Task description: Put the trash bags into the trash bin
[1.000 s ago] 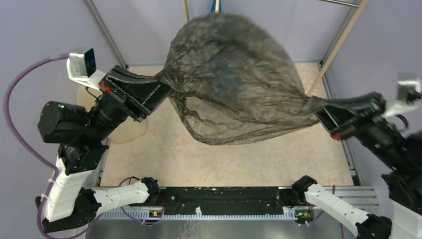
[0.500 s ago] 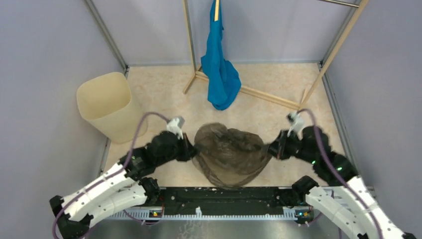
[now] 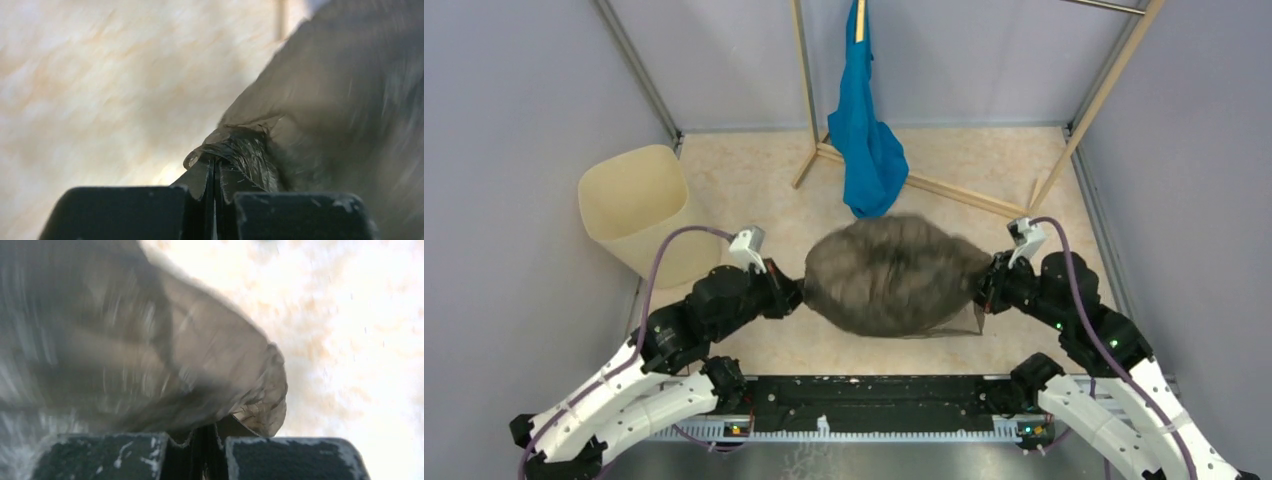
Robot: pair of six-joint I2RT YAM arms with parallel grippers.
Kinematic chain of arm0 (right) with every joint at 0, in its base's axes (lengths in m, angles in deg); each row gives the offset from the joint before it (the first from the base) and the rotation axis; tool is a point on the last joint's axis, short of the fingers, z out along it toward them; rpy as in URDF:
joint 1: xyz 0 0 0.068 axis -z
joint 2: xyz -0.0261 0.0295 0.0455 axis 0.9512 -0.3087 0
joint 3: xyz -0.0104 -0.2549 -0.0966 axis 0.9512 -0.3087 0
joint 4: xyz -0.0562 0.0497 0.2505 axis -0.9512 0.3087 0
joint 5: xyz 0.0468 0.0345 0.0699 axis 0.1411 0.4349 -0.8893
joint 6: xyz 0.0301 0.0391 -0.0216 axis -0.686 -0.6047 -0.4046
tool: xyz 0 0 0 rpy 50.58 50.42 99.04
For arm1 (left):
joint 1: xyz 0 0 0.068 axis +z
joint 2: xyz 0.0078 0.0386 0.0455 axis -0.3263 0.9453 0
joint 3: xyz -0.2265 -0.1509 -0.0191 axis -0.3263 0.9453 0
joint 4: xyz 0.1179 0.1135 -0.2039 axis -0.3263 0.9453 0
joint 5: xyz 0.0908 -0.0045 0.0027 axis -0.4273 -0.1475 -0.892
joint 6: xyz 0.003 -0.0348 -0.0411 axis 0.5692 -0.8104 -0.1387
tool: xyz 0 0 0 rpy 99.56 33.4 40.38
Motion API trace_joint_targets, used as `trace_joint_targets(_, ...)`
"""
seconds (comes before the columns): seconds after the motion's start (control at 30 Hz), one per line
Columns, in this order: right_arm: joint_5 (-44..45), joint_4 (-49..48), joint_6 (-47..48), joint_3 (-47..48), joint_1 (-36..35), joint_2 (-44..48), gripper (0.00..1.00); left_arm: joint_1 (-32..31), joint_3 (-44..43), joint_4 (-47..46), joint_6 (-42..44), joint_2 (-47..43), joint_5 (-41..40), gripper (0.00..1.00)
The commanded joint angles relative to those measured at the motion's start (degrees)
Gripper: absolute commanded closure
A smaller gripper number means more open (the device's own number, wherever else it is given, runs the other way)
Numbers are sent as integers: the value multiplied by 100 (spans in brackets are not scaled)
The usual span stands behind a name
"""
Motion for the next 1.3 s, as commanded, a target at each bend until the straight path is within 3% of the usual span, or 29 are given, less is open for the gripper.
trace_joint_targets(0.0, 194, 267, -188, -63, -27, 423, 100, -8, 112, 979, -479, -679, -600, 100)
trace_joint_targets(0.27, -113, -35, 2, 602, -31, -313, 100, -7, -1005, 933, 21, -104, -329, 100)
trace_joint_targets(0.37, -61, -36, -39, 497, -29, -315, 100, -7, -919, 803, -4, -60, -298, 100)
trace_joint_targets(0.5, 642, 291, -902, -190, -27, -558, 100, -7, -135, 819, -362, -108, -581, 100)
trace_joint_targets(0.63, -1838, -699, -883, -1714, -108, -1709, 100, -7, 145, 1999, -846, 765, -557, 100)
trace_joint_targets(0.67, -1907, -815, -929, -1847, -235, -1638, 100, -7, 8, 2320, -912, 965, -505, 100)
trace_joint_targets(0.77, -1275, -249, -886, -1455, -415, -977, 100, -7, -358, 2588, -721, 1089, -403, 100)
trace_joint_targets(0.87, -1002, 229, -575, -518, -416, -894, 100, -7, -791, 1923, -255, 795, -81, 100)
trace_joint_targets(1.0, -536, 691, -276, 575, -414, -999, 100, -7, -1478, 1870, -51, 630, -657, 100)
trace_joint_targets(1.1, -248, 583, -398, 509, -416, -833, 100, -7, -1564, 2107, -180, 607, -1046, 100)
trace_joint_targets(1.2, 61, 549, -890, 136, -409, -967, 100, -8, -1100, 1910, -314, 644, -928, 100)
trace_joint_targets(1.27, -480, 283, -928, -359, -338, -1381, 100, -7, -677, 2025, -295, 1058, -899, 100)
